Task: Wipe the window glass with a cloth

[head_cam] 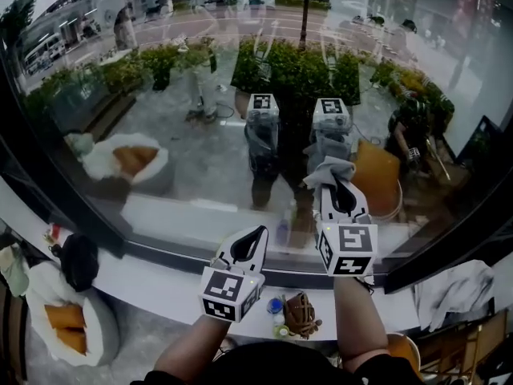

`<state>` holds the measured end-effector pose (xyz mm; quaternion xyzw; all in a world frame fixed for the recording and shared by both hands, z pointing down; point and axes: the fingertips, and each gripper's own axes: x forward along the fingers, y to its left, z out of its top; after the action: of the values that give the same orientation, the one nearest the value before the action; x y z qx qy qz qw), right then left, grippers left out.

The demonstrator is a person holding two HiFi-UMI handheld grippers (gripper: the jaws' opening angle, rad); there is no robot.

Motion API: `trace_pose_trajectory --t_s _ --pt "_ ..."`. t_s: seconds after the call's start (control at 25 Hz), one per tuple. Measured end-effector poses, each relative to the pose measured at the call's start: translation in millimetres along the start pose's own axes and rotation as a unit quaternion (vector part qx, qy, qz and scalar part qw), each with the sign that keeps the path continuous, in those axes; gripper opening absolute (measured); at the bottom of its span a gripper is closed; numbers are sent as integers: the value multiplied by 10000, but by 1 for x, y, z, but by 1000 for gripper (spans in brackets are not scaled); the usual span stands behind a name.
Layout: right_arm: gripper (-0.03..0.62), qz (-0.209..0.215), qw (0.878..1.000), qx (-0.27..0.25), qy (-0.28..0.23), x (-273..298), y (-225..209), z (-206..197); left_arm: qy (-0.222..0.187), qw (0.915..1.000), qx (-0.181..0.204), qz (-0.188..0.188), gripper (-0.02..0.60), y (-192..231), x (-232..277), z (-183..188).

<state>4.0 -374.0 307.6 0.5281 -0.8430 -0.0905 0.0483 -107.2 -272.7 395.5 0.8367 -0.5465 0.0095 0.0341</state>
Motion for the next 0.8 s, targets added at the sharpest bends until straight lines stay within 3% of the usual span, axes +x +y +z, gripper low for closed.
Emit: trace_pose_trajectory --t_s 0.64,0.8 --pt "38 911 9957 138 120 69 173 -3 146 9951 -39 976 8 127 -101 -17" --pt "38 1117 9934 198 136 88 235 6 218 9922 -82 1223 8 174 -141 -17"
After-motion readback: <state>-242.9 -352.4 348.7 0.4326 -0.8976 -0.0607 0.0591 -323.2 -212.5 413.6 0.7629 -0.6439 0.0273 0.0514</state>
